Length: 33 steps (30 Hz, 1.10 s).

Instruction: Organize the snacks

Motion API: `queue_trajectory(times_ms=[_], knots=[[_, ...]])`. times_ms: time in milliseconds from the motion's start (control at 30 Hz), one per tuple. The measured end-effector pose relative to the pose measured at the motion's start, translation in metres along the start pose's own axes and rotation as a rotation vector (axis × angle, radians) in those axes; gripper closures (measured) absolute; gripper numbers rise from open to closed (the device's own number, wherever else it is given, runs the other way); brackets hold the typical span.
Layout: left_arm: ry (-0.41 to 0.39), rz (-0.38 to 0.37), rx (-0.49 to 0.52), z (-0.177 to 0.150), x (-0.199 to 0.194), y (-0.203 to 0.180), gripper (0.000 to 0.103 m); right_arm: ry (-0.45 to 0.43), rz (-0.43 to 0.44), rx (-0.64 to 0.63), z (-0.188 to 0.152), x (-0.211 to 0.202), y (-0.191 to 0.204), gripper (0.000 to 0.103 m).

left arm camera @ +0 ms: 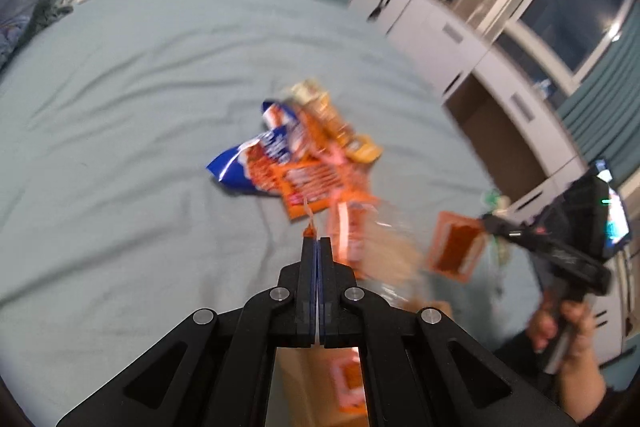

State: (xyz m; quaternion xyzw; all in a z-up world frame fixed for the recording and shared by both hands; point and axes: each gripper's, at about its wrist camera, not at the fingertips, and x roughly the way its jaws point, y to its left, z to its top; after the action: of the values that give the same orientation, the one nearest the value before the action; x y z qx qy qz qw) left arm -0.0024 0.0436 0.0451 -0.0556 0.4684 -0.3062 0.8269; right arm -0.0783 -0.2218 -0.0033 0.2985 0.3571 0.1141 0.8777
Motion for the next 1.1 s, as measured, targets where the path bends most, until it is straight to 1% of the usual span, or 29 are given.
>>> queue_trajectory(times_ms=[100, 167, 200, 267, 300, 367, 433, 467, 500, 567, 600, 633, 667, 700, 733, 767, 833, 900, 933, 967, 1033, 1100], knots=[[-0.089, -0.083, 0.014, -0.022, -0.033, -0.013, 0.103, -0.018, 0.011, 0.002, -0.013, -0.010, 0.004, 0.082], [-0.113, -0.159, 0.027, -0.037, -0.046, -0.022, 0.103, -0.019, 0.013, 0.011, -0.020, -0.014, 0.003, 0.082], [-0.107, -0.201, 0.035, -0.045, -0.048, -0.027, 0.103, -0.020, 0.014, 0.015, -0.022, -0.015, 0.003, 0.082], [-0.071, -0.273, 0.059, -0.056, -0.049, -0.034, 0.103, -0.030, 0.014, 0.016, -0.027, -0.018, 0.005, 0.082], [-0.061, -0.284, 0.073, -0.057, -0.048, -0.038, 0.103, -0.035, 0.014, 0.015, -0.028, -0.020, 0.006, 0.082], [-0.018, -0.307, 0.101, -0.058, -0.043, -0.045, 0.103, -0.044, 0.013, 0.009, -0.032, -0.022, 0.008, 0.082], [0.061, -0.288, 0.125, -0.060, -0.028, -0.052, 0.103, -0.053, 0.011, 0.002, -0.033, -0.025, 0.008, 0.082], [0.103, -0.265, 0.140, -0.061, -0.017, -0.056, 0.103, -0.062, 0.014, 0.001, -0.034, -0.027, 0.009, 0.082], [0.157, -0.229, 0.160, -0.064, -0.004, -0.060, 0.103, -0.073, 0.034, 0.008, -0.034, -0.030, 0.008, 0.082], [0.278, -0.162, 0.192, -0.072, 0.023, -0.065, 0.099, -0.085, 0.084, 0.035, -0.039, -0.036, 0.004, 0.082], [0.322, -0.109, 0.204, -0.075, 0.035, -0.066, 0.086, -0.091, 0.106, 0.048, -0.041, -0.039, 0.003, 0.082], [0.342, -0.061, 0.212, -0.078, 0.041, -0.066, 0.070, -0.094, 0.121, 0.056, -0.044, -0.042, 0.001, 0.082], [0.349, -0.029, 0.213, -0.079, 0.044, -0.064, 0.064, -0.099, 0.138, 0.062, -0.047, -0.045, 0.000, 0.082], [0.336, -0.017, 0.202, -0.078, 0.044, -0.062, 0.055, -0.103, 0.151, 0.062, -0.050, -0.048, 0.001, 0.082], [0.306, -0.011, 0.180, -0.076, 0.040, -0.057, 0.049, -0.106, 0.159, 0.060, -0.053, -0.050, 0.000, 0.082], [0.269, -0.005, 0.154, -0.073, 0.034, -0.052, 0.046, -0.109, 0.171, 0.056, -0.056, -0.052, 0.002, 0.082], [0.176, 0.021, 0.085, -0.065, 0.020, -0.038, 0.030, -0.107, 0.199, 0.052, -0.058, -0.055, 0.003, 0.082], [0.091, 0.063, 0.011, -0.060, 0.008, -0.022, 0.027, -0.106, 0.260, 0.047, -0.064, -0.061, 0.004, 0.082], [0.070, 0.071, -0.028, -0.058, 0.004, -0.013, 0.027, -0.102, 0.293, 0.044, -0.067, -0.062, 0.005, 0.082], [0.065, 0.070, -0.058, -0.057, 0.005, -0.007, 0.027, -0.094, 0.329, 0.038, -0.069, -0.062, 0.005, 0.082], [0.080, 0.062, -0.102, -0.058, 0.009, 0.002, 0.027, -0.068, 0.391, 0.009, -0.075, -0.060, 0.011, 0.082], [0.102, 0.076, -0.097, -0.059, 0.016, 0.002, 0.027, -0.029, 0.403, -0.036, -0.078, -0.052, 0.021, 0.082]])
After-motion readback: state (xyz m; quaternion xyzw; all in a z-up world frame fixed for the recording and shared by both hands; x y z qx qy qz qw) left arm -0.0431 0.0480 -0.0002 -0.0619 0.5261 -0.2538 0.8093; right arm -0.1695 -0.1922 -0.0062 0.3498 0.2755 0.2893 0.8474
